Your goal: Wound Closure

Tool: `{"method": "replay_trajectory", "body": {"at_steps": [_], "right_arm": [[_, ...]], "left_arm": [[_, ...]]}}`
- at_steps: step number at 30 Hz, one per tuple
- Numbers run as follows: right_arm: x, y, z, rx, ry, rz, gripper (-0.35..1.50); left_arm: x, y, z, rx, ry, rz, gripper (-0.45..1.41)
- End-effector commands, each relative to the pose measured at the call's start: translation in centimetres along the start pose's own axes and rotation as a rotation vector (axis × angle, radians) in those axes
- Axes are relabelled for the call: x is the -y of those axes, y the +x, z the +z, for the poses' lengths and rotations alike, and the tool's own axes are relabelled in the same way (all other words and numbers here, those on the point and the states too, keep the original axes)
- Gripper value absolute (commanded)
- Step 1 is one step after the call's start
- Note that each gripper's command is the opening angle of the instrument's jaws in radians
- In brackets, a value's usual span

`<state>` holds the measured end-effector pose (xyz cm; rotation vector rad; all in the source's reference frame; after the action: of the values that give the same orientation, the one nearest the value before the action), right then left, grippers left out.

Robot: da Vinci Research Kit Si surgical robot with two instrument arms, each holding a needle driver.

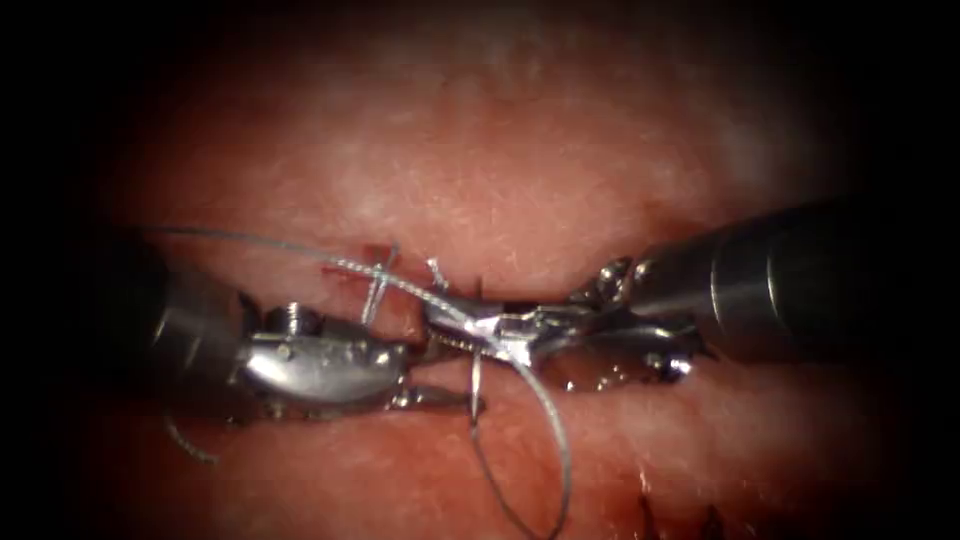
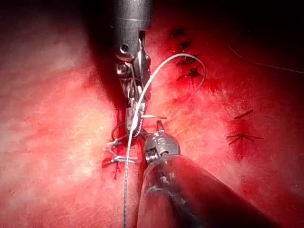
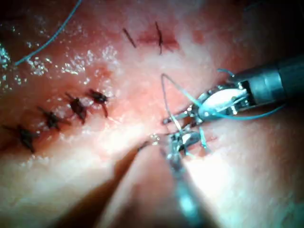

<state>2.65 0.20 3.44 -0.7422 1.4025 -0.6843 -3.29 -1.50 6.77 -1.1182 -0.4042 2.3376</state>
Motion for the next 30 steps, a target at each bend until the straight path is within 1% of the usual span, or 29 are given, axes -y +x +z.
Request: {"method": "replay_trajectory", "body": {"at_steps": [1,6,10,14,18,20,25,27,28,30], "right_arm": [[0.12,0.02,0.03,0.012,0.000,0.016,-0.35],[0.09,0.00,0.03,0.017,0.000,0.036,-0.35],[0.09,-0.01,0.03,0.021,-0.001,0.083,-0.35],[0.11,-0.05,0.04,0.036,0.009,0.212,-0.35],[0.08,-0.08,0.03,0.041,0.009,0.303,-0.35],[0.02,-0.10,0.03,0.048,0.000,0.350,-0.35],[-0.16,-0.15,0.01,0.053,-0.034,0.402,-0.35],[-0.25,-0.17,0.00,0.055,-0.045,0.411,-0.35],[-0.35,-0.19,-0.02,0.054,-0.067,0.419,-0.35],[-0.44,-0.21,-0.04,0.056,-0.089,0.434,-0.35]], "left_arm": [[-0.09,-0.08,0.05,0.001,-0.004,-0.002,0.12],[-0.09,-0.08,0.05,0.001,-0.004,-0.002,0.12],[-0.09,-0.08,0.06,0.001,-0.003,-0.003,0.12],[-0.10,-0.07,0.06,0.001,-0.003,-0.003,0.12],[-0.10,-0.07,0.06,0.001,-0.003,-0.003,0.12],[-0.10,-0.07,0.06,0.001,-0.002,-0.003,0.12],[-0.10,-0.06,0.07,0.001,-0.001,-0.004,0.12],[-0.10,-0.06,0.08,0.001,-0.001,-0.004,0.12],[-0.10,-0.05,0.09,0.001,0.000,-0.005,0.12],[-0.10,-0.04,0.10,0.001,0.001,-0.006,0.12]]}}
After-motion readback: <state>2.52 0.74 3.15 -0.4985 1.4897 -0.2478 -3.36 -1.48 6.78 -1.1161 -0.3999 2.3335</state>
